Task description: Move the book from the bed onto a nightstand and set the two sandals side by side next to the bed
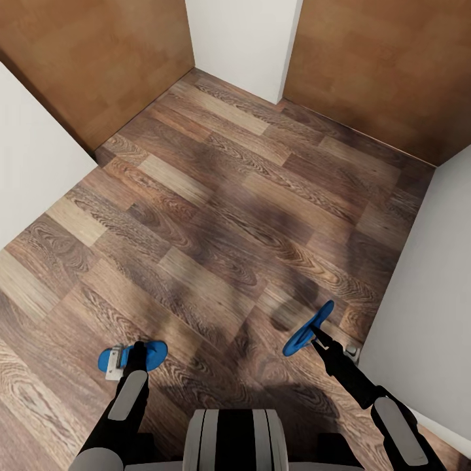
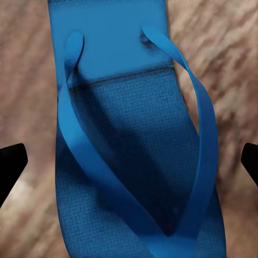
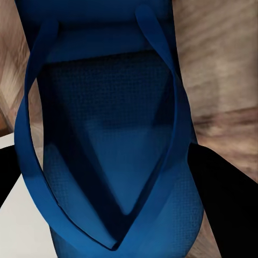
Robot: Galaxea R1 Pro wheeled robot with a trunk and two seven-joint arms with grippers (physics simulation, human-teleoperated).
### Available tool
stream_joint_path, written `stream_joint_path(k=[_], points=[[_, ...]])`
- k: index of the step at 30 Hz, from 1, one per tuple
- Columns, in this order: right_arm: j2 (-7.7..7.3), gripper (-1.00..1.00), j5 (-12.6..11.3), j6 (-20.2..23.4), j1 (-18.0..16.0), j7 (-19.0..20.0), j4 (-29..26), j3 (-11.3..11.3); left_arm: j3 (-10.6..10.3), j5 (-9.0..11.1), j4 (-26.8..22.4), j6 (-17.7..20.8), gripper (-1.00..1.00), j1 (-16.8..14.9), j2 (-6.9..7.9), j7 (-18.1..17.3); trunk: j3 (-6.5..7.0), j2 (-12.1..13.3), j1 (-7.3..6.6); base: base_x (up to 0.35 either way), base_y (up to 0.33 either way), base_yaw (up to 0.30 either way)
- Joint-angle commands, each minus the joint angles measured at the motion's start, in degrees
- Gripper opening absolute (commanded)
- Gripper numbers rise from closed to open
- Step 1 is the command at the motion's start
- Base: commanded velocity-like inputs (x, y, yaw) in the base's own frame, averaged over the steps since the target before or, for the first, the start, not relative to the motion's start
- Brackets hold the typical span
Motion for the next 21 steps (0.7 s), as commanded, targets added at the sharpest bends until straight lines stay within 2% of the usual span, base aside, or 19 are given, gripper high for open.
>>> stream_joint_path(k=[1,5,6,21], points=[[0.01,-1.0,-0.5,0.5,0.0,0.0,0.0,-0.1,0.0,0.5,-0.1,-0.2,1.0,0.0,-0.03,0.0,-0.03,0.0,-0.01,0.0,0.0,0.0],[0.01,-1.0,-0.5,0.5,0.0,0.0,0.0,-0.1,0.1,0.5,0.0,-0.2,1.0,0.0,-0.03,0.0,-0.03,0.0,-0.01,0.0,0.0,0.0],[0.01,-1.0,-0.5,0.5,0.0,0.0,0.0,-0.1,0.1,0.5,0.0,-0.3,-1.0,0.0,-0.03,0.0,-0.03,0.0,-0.01,0.0,0.0,0.0],[0.01,-1.0,-0.5,0.5,0.0,0.0,0.0,-0.1,0.1,0.4,0.0,-0.3,-1.0,0.0,-0.03,0.0,-0.03,0.0,-0.01,0.0,0.0,0.0]])
